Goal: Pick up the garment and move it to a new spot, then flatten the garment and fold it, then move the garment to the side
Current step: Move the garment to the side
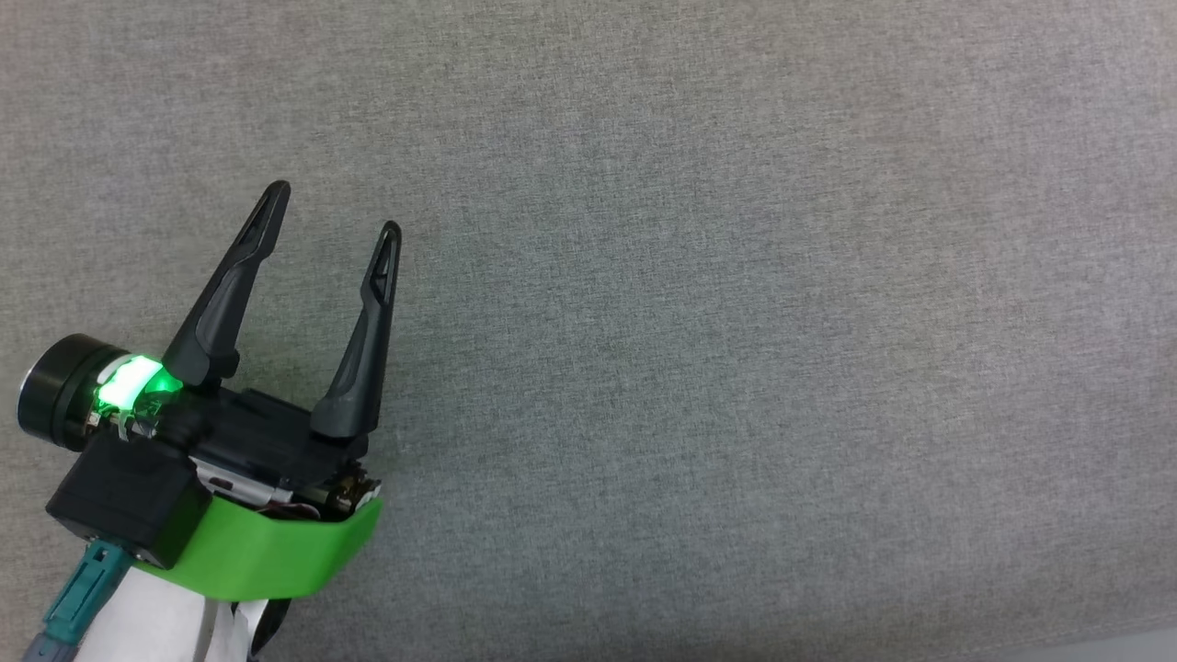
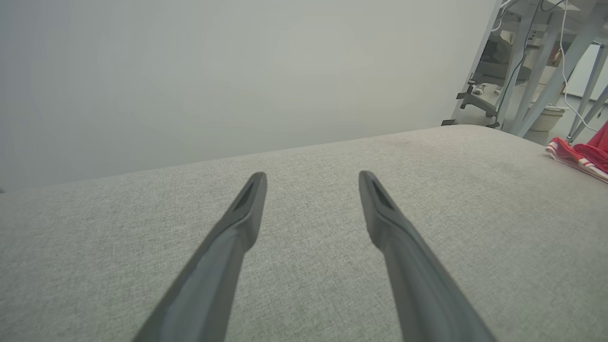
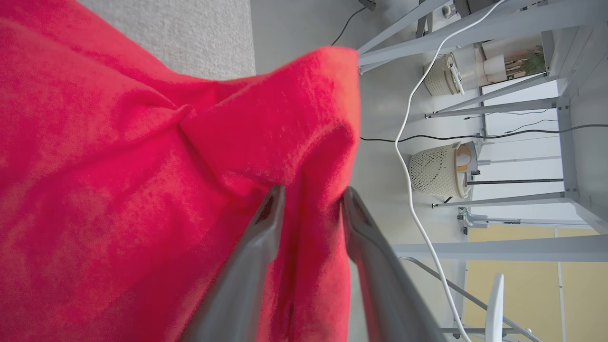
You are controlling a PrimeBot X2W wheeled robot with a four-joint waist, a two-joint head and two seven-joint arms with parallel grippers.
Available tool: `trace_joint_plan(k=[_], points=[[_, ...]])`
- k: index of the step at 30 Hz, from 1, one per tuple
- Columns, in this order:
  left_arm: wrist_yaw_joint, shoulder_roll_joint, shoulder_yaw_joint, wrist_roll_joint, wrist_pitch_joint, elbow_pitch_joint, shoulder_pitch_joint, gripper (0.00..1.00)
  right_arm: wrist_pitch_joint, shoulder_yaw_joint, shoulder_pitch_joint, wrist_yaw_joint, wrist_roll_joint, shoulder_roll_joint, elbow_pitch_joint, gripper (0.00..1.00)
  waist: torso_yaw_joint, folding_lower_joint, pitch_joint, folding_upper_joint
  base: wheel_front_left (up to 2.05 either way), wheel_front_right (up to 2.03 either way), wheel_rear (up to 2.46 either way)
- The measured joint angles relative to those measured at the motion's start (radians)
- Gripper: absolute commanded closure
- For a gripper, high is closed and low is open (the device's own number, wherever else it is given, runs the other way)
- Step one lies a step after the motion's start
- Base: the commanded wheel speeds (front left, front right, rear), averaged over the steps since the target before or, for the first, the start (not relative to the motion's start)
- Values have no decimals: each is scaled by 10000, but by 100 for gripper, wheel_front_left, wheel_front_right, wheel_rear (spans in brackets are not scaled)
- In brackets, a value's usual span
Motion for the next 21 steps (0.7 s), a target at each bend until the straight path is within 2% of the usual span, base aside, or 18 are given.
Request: trace_joint_plan(k=[6,12,13,15,21], points=[[0,-395,-59,-67,0,500,3,0,-777,-140,-238,0,-451,144,272,0,101,-1,-599,0,0,0,0],[0,-972,63,-265,-2,1193,91,0,-1745,127,-357,0,-100,512,142,0,179,-1,-1484,0,0,0,0],[0,-1170,205,-245,0,1697,325,0,-2399,453,-413,0,454,957,-171,0,241,-2,-2080,0,0,0,0],[0,-1244,232,-190,-2,1906,528,0,-2704,945,-389,-2,805,1273,-504,0,284,-2,-2466,0,0,0,0],[0,-1676,520,-142,0,2449,1119,0,-2920,1837,260,-4,2401,2429,-2456,0,444,-2,-3705,0,0,0,0]])
